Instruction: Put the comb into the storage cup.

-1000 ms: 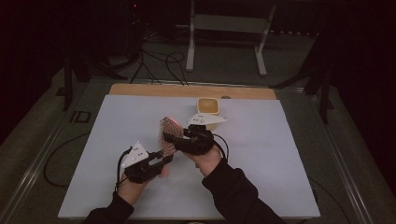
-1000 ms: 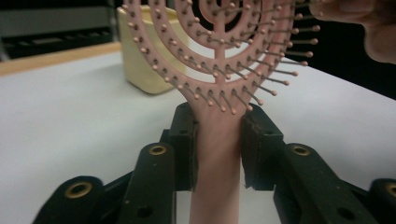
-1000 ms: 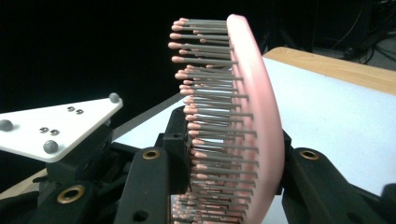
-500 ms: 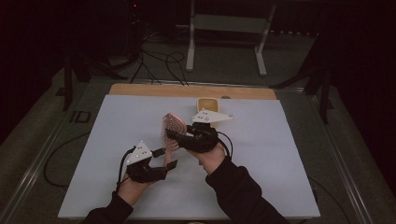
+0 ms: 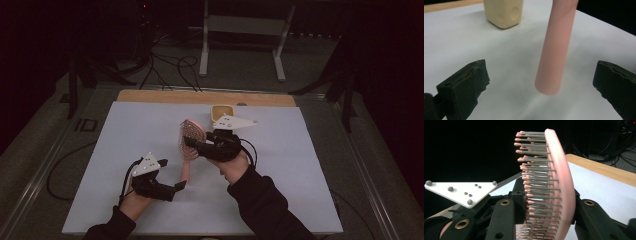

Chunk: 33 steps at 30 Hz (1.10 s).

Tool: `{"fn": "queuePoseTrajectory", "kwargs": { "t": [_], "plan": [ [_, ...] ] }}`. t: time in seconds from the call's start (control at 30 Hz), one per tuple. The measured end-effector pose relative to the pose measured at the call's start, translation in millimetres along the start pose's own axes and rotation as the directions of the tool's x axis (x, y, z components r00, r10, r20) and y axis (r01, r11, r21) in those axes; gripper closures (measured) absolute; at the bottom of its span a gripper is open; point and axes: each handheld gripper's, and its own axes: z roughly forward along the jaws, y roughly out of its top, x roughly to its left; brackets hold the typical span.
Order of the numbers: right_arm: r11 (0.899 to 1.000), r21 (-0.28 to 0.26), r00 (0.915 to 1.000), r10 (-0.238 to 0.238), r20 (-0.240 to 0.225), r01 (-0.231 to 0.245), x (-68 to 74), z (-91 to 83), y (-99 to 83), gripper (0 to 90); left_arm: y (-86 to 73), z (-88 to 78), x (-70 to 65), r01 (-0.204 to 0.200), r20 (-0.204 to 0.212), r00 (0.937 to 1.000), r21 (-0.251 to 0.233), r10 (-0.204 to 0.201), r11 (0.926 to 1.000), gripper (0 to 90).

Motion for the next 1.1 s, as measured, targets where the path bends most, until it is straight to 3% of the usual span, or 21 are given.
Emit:
{"fn": "queuePoseTrajectory", "kwargs": {
  "t": [0.23, 0.4, 0.53, 0.8, 1.1],
  "plan": [
    [1.0, 0.007, 1.0, -0.003, 0.005, 0.003, -4.5, -7.4, 0.7, 64.4, -6.7, -10.7, 4.5, 0.004, 0.018, 0.9998, -0.012, -0.003, 0.9999, 0.2],
    [1.0, 0.005, 0.9999, -0.006, 0.008, 0.006, -7.5, -14.9, 3.2, 64.4, -11.7, -18.5, 5.8, -0.016, 0.016, 0.9997, 0.002, 0.016, 0.9999, 0.2],
    [1.0, 0.009, 0.9999, -0.01, 0.011, 0.01, -10.2, -20.2, 3.8, 64.4, -16.5, -25.1, 5.4, -0.023, -0.004, 0.9997, 0.001, 0.023, 0.9997, 0.2],
    [1.0, 0.01, 0.9996, -0.021, 0.016, 0.021, -18.5, -32.1, 3.3, 64.4, -28.6, -38.9, 12.0, 0.008, -0.008, 0.9999, -0.011, -0.008, 0.9999, 0.2],
    [1.0, -0.002, 0.999, -0.026, 0.037, 0.026, -26.7, -44.2, 9.4, 64.4, -38.7, -49.6, 12.2, -0.006, -0.019, 0.9998, -0.013, 0.005, 0.9999, 0.1]
  ]
}}
